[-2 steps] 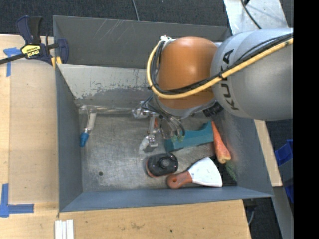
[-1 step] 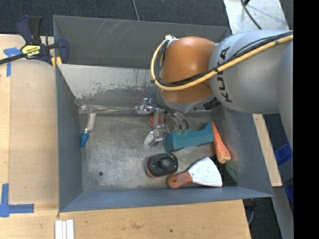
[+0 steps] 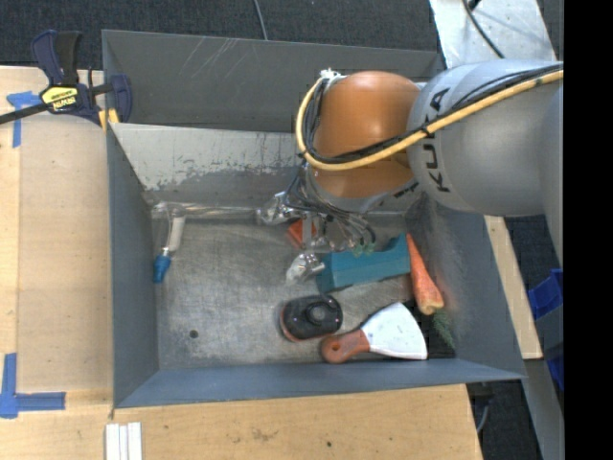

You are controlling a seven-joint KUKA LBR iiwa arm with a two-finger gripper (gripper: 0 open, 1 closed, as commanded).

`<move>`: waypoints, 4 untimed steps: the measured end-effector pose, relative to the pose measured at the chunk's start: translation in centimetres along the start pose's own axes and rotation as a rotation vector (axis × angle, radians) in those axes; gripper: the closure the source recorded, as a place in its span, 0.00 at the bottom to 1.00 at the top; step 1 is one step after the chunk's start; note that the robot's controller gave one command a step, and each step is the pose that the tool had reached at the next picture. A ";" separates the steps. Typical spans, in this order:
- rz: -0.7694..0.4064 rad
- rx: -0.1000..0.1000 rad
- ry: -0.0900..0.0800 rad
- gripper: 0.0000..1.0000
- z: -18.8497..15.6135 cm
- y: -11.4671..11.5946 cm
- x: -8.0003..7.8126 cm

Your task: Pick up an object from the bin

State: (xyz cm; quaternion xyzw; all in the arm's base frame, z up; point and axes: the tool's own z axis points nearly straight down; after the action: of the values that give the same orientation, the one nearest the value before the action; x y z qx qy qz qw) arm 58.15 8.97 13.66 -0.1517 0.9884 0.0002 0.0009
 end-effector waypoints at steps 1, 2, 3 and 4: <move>-0.098 0.001 -0.008 0.00 -0.3 -1.5 1.3; -0.237 0.001 -0.001 0.00 1.2 0.5 6.4; -0.338 -0.002 0.003 0.00 1.8 -1.3 9.2; -0.597 0.005 0.021 1.00 5.8 0.4 4.1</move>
Offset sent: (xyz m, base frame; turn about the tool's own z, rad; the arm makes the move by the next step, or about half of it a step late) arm -0.0856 -0.0078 -0.0190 -0.2774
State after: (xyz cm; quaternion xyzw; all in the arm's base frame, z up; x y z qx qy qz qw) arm 54.17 8.16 7.81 -0.4355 0.9001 -0.0042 -0.0092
